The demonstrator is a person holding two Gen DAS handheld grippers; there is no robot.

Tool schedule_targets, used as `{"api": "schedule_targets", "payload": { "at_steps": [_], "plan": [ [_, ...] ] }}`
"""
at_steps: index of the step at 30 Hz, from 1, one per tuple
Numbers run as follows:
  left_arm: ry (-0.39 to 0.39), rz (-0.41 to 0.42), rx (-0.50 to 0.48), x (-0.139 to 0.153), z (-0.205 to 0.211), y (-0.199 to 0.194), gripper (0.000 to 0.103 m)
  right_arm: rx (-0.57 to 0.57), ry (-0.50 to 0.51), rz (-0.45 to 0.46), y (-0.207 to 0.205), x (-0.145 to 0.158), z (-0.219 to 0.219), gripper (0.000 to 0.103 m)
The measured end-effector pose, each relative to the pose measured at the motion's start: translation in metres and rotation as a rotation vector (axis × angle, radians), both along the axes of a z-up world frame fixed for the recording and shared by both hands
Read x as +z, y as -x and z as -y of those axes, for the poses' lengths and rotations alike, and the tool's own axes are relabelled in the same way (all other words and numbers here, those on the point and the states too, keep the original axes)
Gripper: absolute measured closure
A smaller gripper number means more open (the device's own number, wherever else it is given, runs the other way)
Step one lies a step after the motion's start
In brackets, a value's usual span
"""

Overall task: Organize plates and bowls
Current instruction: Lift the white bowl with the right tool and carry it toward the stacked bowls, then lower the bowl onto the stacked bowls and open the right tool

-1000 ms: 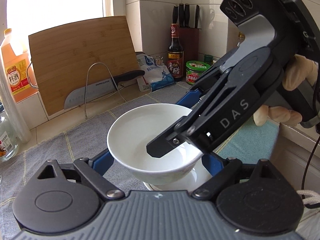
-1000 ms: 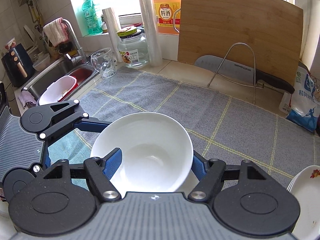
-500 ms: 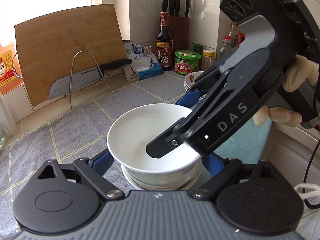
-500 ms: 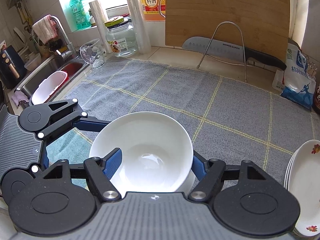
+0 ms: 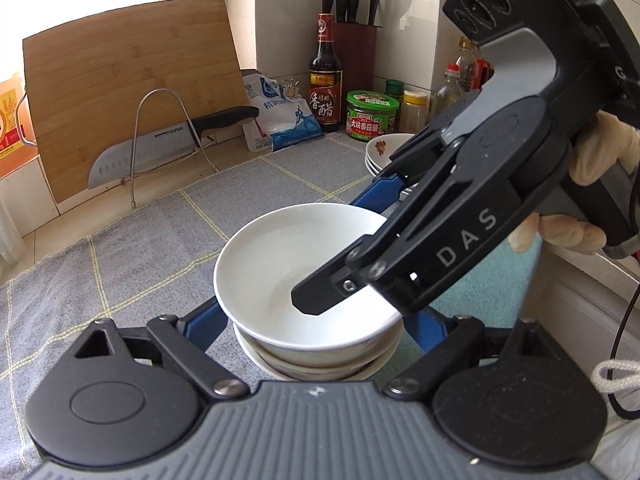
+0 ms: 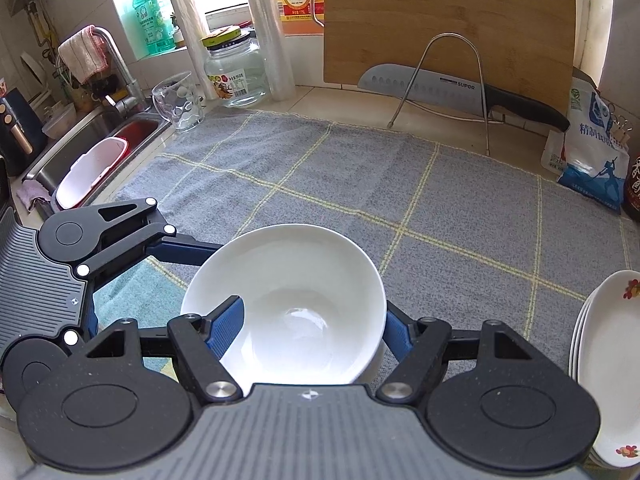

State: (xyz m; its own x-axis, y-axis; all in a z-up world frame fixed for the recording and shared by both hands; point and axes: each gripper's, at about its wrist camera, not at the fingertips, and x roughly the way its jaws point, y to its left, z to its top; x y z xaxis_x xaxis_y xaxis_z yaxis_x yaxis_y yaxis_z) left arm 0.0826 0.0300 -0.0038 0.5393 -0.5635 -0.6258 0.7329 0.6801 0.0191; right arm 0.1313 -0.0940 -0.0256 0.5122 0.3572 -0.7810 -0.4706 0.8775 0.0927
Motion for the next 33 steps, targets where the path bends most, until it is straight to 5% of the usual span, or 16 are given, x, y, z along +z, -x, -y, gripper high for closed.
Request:
{"api": "schedule_targets", "payload": {
  "at_steps": [8, 16, 33],
  "plan": [
    [-0.005, -0.014, -0.005, -0.004, 0.0, -0.002, 0.01, -0.004, 0.013, 0.001, -0.001, -0.003, -0.001, 0.025],
    [-0.008, -0.011, -0.007, -0.006, -0.001, -0.002, 0.008, -0.005, 0.014, 0.034, 0.002, -0.002, -0.002, 0.003],
    [-0.017, -0.01, -0.044, 0.007, -0.028, 0.003, 0.005, -0.016, 0.018, 0.133, 0.018, 0.011, -0.001, 0.001]
  ]
}}
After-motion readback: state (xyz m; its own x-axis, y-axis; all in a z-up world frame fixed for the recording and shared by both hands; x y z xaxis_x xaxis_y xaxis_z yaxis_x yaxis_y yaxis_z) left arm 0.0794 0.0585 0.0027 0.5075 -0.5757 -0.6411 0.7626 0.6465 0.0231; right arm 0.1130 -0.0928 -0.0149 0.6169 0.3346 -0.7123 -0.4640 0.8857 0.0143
